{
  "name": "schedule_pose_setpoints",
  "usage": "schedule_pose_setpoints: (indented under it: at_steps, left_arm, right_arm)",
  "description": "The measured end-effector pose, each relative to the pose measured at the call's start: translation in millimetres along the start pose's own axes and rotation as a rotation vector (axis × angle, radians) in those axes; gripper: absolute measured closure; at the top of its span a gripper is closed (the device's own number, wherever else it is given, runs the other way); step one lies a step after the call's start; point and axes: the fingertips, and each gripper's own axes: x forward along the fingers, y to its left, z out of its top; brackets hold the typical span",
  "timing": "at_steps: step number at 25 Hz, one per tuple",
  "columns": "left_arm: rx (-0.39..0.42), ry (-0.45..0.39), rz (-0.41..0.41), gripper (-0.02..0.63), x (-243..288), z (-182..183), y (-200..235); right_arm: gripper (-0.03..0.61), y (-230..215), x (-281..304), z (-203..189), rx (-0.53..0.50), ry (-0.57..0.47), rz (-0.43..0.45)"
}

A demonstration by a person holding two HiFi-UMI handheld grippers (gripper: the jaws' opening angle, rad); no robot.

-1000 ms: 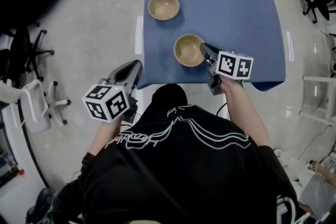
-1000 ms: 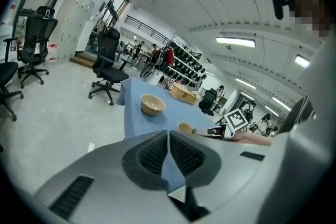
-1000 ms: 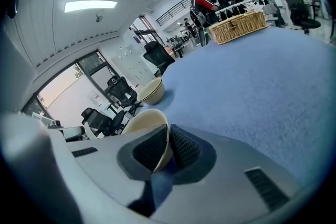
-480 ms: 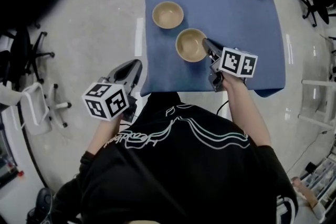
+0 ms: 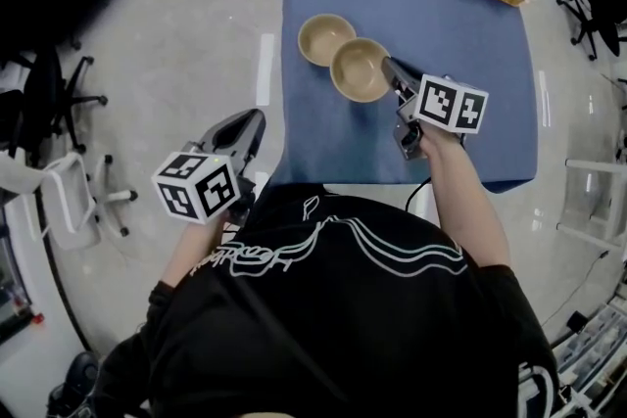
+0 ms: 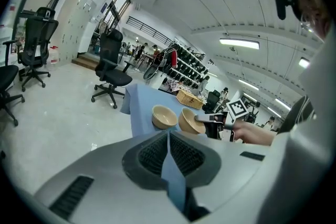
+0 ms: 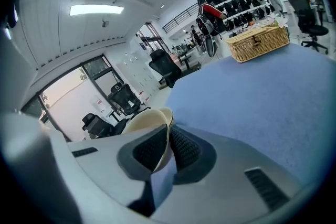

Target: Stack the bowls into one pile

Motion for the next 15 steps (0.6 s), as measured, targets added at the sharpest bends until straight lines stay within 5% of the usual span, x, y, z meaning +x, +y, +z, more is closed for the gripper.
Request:
schedule_pose_setpoints:
  at_steps: [15]
  left_arm:
    - [-0.032, -0.01, 0.056, 0.581, -19.8, 25.4, 40.9]
  right_arm:
    - [0.532, 15.8, 62.2, 30.7, -0.004, 0.008, -0.01]
